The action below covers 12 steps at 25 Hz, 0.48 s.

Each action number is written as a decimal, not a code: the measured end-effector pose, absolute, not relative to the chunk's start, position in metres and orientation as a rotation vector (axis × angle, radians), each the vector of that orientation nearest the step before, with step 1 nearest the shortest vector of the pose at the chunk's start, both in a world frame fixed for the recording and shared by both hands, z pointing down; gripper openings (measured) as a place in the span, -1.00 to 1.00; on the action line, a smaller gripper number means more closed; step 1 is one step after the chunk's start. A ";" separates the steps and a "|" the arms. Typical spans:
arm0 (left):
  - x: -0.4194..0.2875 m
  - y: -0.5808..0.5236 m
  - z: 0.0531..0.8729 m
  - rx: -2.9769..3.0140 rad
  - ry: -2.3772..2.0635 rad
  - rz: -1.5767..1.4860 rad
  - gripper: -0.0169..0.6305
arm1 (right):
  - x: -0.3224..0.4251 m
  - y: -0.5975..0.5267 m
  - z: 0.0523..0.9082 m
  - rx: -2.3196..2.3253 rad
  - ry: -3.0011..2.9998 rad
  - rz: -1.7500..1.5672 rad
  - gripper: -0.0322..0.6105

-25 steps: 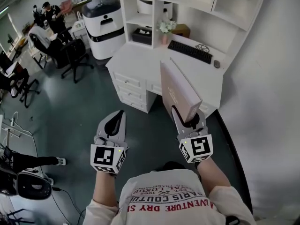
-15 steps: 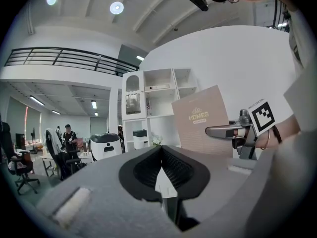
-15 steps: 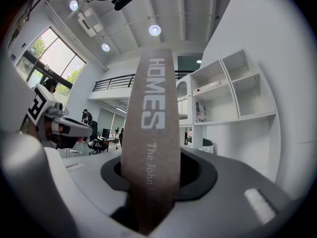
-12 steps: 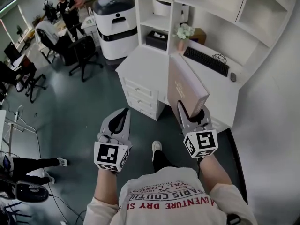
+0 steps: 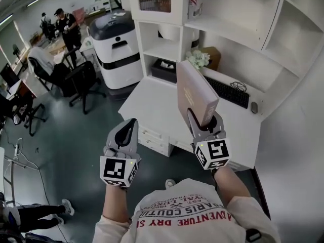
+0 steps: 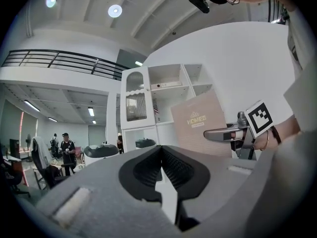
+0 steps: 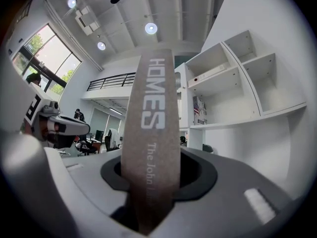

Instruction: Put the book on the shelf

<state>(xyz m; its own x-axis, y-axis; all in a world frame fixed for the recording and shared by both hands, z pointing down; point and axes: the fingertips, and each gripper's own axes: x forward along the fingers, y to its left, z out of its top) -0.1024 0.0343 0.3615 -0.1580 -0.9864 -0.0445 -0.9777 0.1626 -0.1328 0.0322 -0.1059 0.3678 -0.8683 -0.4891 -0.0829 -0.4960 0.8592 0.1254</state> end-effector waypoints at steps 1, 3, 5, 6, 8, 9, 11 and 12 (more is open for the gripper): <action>-0.110 0.021 0.359 -1.960 2.294 -0.102 -0.93 | 0.026 -0.117 0.367 -0.793 2.987 0.225 -0.35; -0.121 -0.005 0.355 -1.972 2.273 -0.093 -0.93 | 0.016 -0.138 0.364 -0.802 2.995 0.250 -0.35; -0.129 -0.031 0.353 -2.000 2.244 -0.098 -0.93 | 0.009 -0.160 0.360 -0.835 2.989 0.280 -0.35; -0.132 -0.045 0.353 -2.021 2.225 -0.101 -0.93 | 0.007 -0.171 0.358 -0.860 2.982 0.286 -0.35; -0.137 -0.071 0.353 -2.070 2.180 -0.107 -0.93 | 0.003 -0.191 0.357 -0.909 2.969 0.278 -0.35; -0.140 -0.084 0.353 -2.091 2.155 -0.111 -0.93 | 0.000 -0.199 0.357 -0.926 2.965 0.275 -0.35; -0.147 -0.108 0.351 -2.127 2.104 -0.111 -0.93 | -0.008 -0.214 0.355 -0.955 2.964 0.285 -0.35; -0.152 -0.120 0.348 -2.146 2.075 -0.105 -0.93 | -0.012 -0.221 0.353 -0.975 2.960 0.297 -0.35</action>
